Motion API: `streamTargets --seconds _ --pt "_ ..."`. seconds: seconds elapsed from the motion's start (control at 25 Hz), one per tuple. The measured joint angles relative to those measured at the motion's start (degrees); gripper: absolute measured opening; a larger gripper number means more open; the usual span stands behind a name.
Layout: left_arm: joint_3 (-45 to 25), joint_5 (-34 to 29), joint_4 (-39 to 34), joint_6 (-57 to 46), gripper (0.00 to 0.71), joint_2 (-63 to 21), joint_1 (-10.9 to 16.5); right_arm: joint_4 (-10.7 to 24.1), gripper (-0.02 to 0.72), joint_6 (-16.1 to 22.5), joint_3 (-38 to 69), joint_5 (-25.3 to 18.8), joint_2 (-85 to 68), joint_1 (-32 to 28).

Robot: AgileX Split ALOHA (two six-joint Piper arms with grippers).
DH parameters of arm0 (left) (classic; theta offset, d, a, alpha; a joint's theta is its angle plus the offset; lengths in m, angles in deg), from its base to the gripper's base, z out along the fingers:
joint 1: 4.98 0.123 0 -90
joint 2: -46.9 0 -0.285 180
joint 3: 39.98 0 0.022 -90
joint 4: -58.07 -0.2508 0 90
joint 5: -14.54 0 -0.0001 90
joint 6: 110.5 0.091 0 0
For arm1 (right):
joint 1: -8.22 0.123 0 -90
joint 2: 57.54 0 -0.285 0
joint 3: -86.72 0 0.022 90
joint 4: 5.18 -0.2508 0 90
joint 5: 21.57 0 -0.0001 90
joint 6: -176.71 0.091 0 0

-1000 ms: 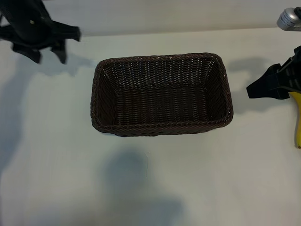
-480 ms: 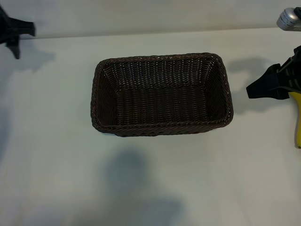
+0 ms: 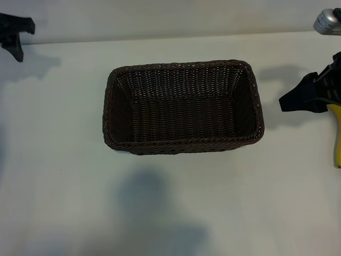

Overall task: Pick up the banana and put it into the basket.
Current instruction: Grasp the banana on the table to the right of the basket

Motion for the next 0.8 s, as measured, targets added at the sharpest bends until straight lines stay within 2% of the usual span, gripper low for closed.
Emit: streamTargets --seconds 0.24,0.36,0.56,0.8 --pt "0.0 -0.05 0.57 -0.39 0.563 -7.2 0.0 0.0 0.586 0.0 0.0 0.0 0.0 0.0" --pt "-2.2 -0.05 1.16 -0.33 0.563 -12.36 0.0 0.0 0.586 0.0 0.0 0.0 0.0 0.0" --pt "-13.09 -0.05 1.69 0.47 0.563 -24.46 0.0 0.0 0.586 0.0 0.0 0.0 0.0 0.0" --pt "-29.67 -0.05 1.69 3.01 0.563 -40.4 0.0 0.0 0.586 0.0 0.0 0.0 0.0 0.0"
